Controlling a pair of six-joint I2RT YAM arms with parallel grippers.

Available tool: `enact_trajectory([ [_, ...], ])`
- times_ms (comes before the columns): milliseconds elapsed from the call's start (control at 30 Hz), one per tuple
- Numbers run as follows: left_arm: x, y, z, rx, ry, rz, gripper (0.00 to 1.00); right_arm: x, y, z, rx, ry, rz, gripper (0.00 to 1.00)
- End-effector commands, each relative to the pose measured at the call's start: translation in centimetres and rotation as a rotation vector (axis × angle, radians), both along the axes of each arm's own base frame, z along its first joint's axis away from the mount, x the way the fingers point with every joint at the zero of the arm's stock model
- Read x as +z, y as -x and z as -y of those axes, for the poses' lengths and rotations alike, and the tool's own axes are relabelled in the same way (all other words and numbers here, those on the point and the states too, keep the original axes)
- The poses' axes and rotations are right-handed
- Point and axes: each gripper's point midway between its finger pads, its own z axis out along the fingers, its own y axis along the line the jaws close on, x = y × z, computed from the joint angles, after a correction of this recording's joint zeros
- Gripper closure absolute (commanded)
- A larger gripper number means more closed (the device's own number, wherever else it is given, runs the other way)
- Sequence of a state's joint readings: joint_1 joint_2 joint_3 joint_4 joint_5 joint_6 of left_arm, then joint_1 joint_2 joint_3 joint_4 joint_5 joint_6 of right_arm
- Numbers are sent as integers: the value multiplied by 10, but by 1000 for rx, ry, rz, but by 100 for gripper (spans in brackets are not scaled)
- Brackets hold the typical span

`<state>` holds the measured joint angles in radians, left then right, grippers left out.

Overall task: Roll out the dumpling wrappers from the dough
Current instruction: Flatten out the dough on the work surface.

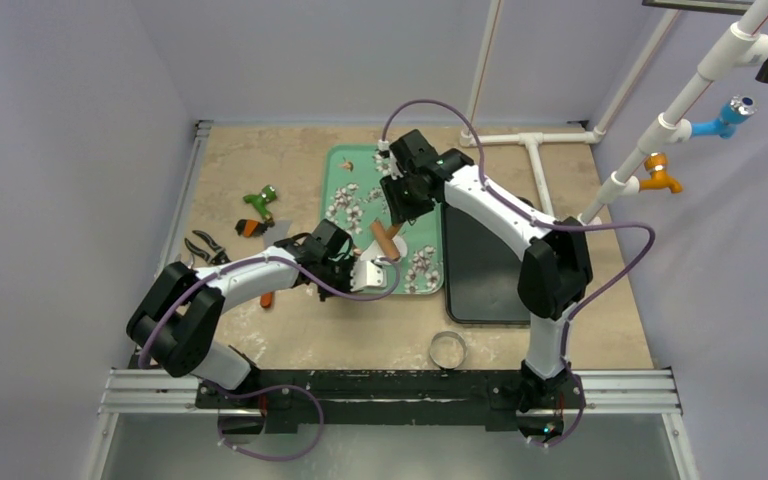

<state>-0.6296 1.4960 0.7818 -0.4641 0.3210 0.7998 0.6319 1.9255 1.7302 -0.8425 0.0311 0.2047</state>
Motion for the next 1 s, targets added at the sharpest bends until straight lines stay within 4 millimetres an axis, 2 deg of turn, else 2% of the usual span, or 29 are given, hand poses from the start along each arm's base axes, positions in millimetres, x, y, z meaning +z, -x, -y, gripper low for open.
enact_trajectory([
  [0,-14,47,-38,47,-152,-202,100,16,6,54,51,116,7,100],
  [67,-14,47,-38,45,-150,-202,100,29,9,38,97,31,10,100],
  [133,-14,47,-38,46,-151,-202,100,38,7,36,102,19,25,100],
  [300,-14,47,-38,50,-149,-204,100,47,14,12,153,-52,25,100],
  [467,-14,47,-38,51,-149,-206,100,69,20,-16,197,-27,96,100],
  [600,-14,46,-38,51,-148,-207,100,98,11,-21,150,57,216,100],
  [667,-14,47,-38,50,-148,-207,100,105,18,-31,192,82,243,100],
  [767,-14,46,-38,51,-147,-206,100,94,29,-41,233,98,208,100],
  [967,-14,46,-38,53,-148,-207,100,52,34,-29,268,206,146,100],
])
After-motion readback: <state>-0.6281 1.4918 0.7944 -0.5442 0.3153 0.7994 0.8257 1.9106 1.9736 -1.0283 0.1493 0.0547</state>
